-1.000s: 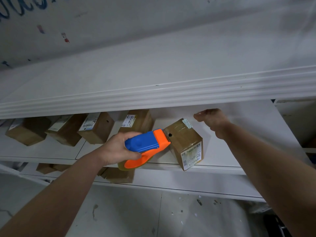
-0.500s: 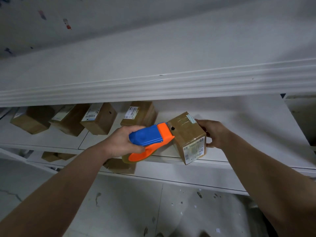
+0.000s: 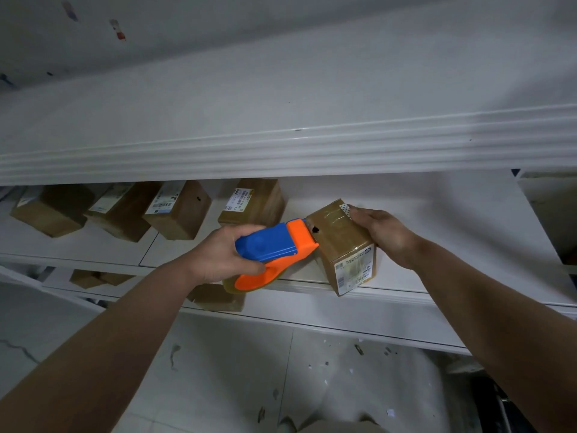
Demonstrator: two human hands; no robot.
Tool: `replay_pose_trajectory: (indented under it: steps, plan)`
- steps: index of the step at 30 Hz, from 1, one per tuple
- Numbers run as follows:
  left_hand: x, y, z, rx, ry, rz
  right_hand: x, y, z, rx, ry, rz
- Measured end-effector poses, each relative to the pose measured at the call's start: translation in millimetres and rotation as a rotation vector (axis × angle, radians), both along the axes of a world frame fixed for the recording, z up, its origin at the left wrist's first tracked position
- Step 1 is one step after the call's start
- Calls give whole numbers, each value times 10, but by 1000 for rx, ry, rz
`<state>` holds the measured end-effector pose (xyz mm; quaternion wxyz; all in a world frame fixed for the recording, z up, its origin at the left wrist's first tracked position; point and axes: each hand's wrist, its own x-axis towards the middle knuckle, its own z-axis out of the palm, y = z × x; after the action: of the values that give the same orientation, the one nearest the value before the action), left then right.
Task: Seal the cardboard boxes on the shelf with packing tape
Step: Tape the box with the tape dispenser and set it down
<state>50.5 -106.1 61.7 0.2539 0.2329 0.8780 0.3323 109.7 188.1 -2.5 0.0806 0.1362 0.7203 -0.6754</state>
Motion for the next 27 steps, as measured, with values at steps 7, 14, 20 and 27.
replay_pose_trajectory:
  steps: [7, 14, 20, 27]
  plan:
    - [17, -9, -54, 26, 19, 16, 58, 4, 64, 8, -186, 66]
    - [52, -7, -53, 37, 34, 5, 43, -95, 225, 456, 100, -56]
    - [59, -4, -70, 39, 41, 6, 53, -194, 115, 1202, 231, 534]
    - [45, -41, -99, 40, 27, 7, 79, -333, 353, 1302, 177, 737]
